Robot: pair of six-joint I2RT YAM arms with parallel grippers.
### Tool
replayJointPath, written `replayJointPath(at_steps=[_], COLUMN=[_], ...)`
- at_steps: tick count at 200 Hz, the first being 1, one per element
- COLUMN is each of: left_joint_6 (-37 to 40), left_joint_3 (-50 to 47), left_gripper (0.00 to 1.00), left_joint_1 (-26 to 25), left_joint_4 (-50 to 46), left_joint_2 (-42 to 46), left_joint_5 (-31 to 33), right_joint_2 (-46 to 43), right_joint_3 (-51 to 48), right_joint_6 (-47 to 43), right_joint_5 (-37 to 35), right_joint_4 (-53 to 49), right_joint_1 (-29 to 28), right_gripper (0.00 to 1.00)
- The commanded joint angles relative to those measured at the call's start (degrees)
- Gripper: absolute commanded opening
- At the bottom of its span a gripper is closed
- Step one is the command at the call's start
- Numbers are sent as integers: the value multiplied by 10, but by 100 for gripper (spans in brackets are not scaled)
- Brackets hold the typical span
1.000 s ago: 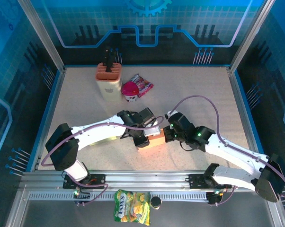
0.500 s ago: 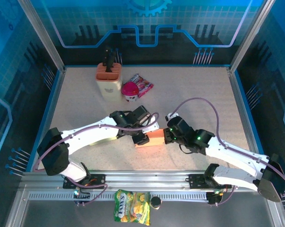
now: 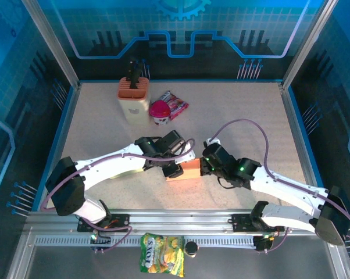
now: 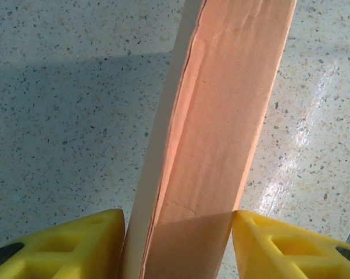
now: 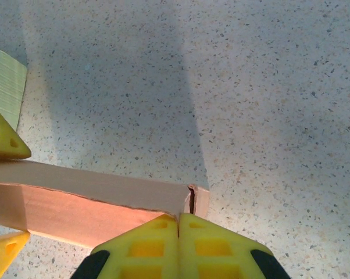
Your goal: Fold the paper box
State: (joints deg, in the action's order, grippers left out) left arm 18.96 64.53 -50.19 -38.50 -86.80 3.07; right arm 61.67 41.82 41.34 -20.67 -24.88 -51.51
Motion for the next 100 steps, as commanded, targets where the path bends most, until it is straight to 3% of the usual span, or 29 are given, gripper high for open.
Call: replayJointPath(at_steps=[1, 51, 100], left_joint_6=[-13, -23, -81], left_joint_3=[-7, -9, -41], left_gripper=[50, 51, 58], left_joint_1=[3, 2, 1], left_joint_4=[10, 18, 69], left_joint_2=[-8, 0, 91], left_joint_5=[-16, -1, 13], right_joint_2=[6, 18, 3], right_joint_3=[16, 2, -7], right_joint_6=[29, 26, 27], right_joint_5=[-13, -32, -57], right_joint_4=[-18, -5, -4], right_joint_1=[-16, -26, -35], right_gripper=[0, 0, 0])
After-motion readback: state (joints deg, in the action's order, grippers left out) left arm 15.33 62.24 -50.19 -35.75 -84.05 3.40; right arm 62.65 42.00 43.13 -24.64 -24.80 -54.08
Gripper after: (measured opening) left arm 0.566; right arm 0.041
